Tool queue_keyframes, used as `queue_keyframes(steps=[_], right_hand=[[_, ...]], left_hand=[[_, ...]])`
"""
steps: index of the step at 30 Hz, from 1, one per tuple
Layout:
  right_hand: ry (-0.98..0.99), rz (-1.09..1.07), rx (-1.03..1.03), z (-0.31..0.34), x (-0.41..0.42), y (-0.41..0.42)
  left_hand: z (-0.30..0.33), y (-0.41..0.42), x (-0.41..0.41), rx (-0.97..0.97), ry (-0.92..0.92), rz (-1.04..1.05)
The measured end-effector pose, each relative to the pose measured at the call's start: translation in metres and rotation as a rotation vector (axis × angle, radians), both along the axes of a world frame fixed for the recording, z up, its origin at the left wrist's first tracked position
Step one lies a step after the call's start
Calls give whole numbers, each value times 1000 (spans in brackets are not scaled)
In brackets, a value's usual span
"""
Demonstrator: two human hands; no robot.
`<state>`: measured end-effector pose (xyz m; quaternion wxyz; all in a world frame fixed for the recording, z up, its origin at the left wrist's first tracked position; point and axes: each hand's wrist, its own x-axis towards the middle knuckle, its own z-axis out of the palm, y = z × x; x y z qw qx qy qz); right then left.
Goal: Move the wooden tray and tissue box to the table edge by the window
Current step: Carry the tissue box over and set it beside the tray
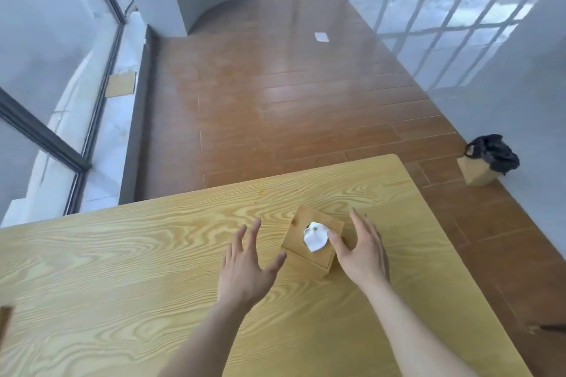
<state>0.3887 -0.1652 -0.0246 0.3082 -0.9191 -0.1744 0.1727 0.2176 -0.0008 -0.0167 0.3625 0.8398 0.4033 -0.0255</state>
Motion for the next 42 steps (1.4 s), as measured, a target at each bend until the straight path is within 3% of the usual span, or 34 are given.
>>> queue_keyframes(steps=[10, 14, 19, 23, 28, 32, 42], right_hand=[[260, -26, 130, -13, 55, 28], [309, 44, 120, -19, 60, 34], [323, 96, 65, -22, 54, 32], [268, 74, -17, -28, 39, 21], [460, 22, -11, -35, 23, 6], [582, -81, 131, -41, 11, 3], [573, -87, 170, -20, -7, 0]], left_hand=[[-19, -51, 65, -705, -50, 628], [-31, -64, 77, -862, -80, 806], [-39, -63, 81, -859, -116, 881], [-35, -52, 80, -724, -116, 883], [-31, -34, 70, -560, -78, 716], [-31, -28, 62, -608, -103, 681], [-24, -33, 44, -669, -168, 660]])
